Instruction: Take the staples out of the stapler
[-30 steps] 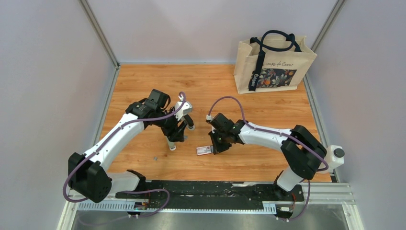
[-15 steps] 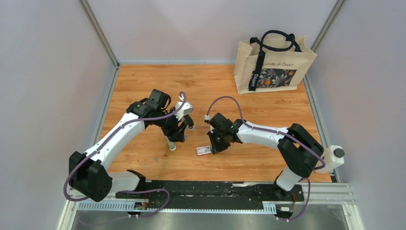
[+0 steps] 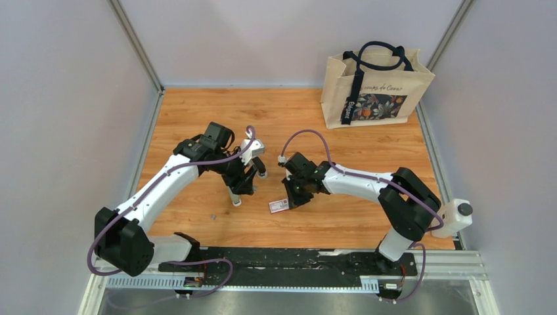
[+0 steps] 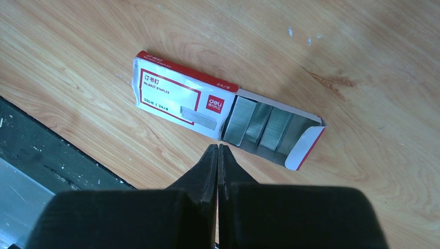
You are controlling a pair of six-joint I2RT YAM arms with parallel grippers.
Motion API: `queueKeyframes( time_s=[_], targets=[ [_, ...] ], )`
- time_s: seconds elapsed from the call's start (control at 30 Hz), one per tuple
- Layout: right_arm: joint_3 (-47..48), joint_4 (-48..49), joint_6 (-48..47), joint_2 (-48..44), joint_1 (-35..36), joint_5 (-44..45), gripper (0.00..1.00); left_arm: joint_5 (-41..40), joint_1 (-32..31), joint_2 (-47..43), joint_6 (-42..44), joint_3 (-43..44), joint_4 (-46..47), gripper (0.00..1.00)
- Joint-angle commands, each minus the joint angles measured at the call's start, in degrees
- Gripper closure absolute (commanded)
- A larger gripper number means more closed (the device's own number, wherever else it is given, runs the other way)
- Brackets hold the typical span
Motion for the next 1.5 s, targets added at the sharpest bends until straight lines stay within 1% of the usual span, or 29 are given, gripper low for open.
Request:
queueKeyframes(
  time_s=[0.0,0.1,0.2,0.27,0.3,0.33,0.43,0.47,0.5,0.57,0.63,0.67,0.7,0.77,0.83,0.87,0.97,1.07,1.17,1.3,1.37,1.47],
  targets=[
    [1.26,0.13,-0.88,0.08,0.06,-1.14,1.0,1.88,-0.02,0.13,0.02,0.24,-0.24,0.29],
    [1.08,-0.4,-0.87,-1.59,0.06,-1.58,1.0,1.7,-0.02,-0.05,0.11,0.16,-0.33,0.29],
    [3.01,-2.15,-1.49,-4.75,0.06,-0.97,1.0,-0.05,-0.02,-0.66,-0.24,-0.37,0.72,0.29],
    [3.71,-2.51,-1.58,-7.73,-0.12,0.43,0.96,-2.25,-0.02,-0.83,-0.41,-0.63,2.65,0.27],
    [3.63,-1.73,-1.32,-8.79,-0.21,0.87,0.89,-3.04,-0.1,-0.66,-0.07,-0.72,3.27,0.26],
    [3.28,-1.28,-0.88,-9.93,-0.64,2.01,0.66,-3.65,-0.28,-0.4,0.81,-0.72,4.23,0.25],
    [-0.4,2.14,1.32,-14.85,-2.39,4.29,0.35,-8.92,-3.08,1.97,6.95,-0.2,4.16,0.23],
    [-1.37,3.1,2.54,-16.52,-2.93,4.65,0.32,-12.15,-5.27,3.54,10.1,0.33,3.98,0.23],
    [-3.64,4.59,3.07,-19.41,-3.54,5.18,0.3,-13.66,-6.16,4.43,11.44,0.59,3.89,0.23],
    [-5.68,6.18,4.65,-22.67,-5.56,6.32,0.3,-16.48,-7.83,8.02,15.03,2.51,3.37,0.22],
    [-8.57,8.38,5.36,-27.14,-7.49,6.68,0.29,-19.37,-8.36,11.45,17.15,4.37,2.14,0.22],
    [-9.28,8.91,5.54,-28.3,-8.02,6.76,0.29,-20.44,-8.63,14.95,19.69,6.12,1.87,0.22],
    [-9.73,9.44,5.63,-29.53,-8.55,6.85,0.29,-21.06,-8.63,16.55,21.28,6.92,1.35,0.23],
    [-10.61,9.44,5.54,-31.21,-9.78,6.33,0.32,-22.38,-8.72,19.19,25.84,7.36,1.43,0.24],
    [-11.39,9.35,5.63,-31.47,-10.57,5.89,0.37,-22.99,-9.07,19.47,29.36,6.4,3.0,0.27],
    [-11.84,9.7,5.8,-31.48,-10.75,5.89,0.38,-22.91,-9.5,18.86,32.6,5.09,3.53,0.28],
    [-15.34,13.65,7.29,-31.56,-10.75,4.75,0.42,-22.56,-10.65,18.33,36.57,3.94,4.94,0.33],
    [-19.12,21.02,10.89,-30.69,-10.67,4.22,0.46,-20.54,-10.83,19.2,37.47,4.9,4.42,0.35],
    [-21.24,25.16,13.62,-30.25,-10.67,3.43,0.46,-19.13,-11.35,20.08,38.08,4.64,4.33,0.35],
    [-23.35,26.41,13.98,-30.42,-10.4,4.57,0.45,-19.39,-12.93,20.35,39.57,1.83,6.34,0.35],
    [-23.79,27.02,13.89,-30.51,-10.23,5.09,0.41,-18.87,-13.46,20.52,40.36,0.51,7.14,0.34],
    [-24.5,27.63,14.24,-30.33,-10.23,5.45,0.4,-19.3,-14.16,20.78,41.24,-0.19,8.37,0.32]
  ],
)
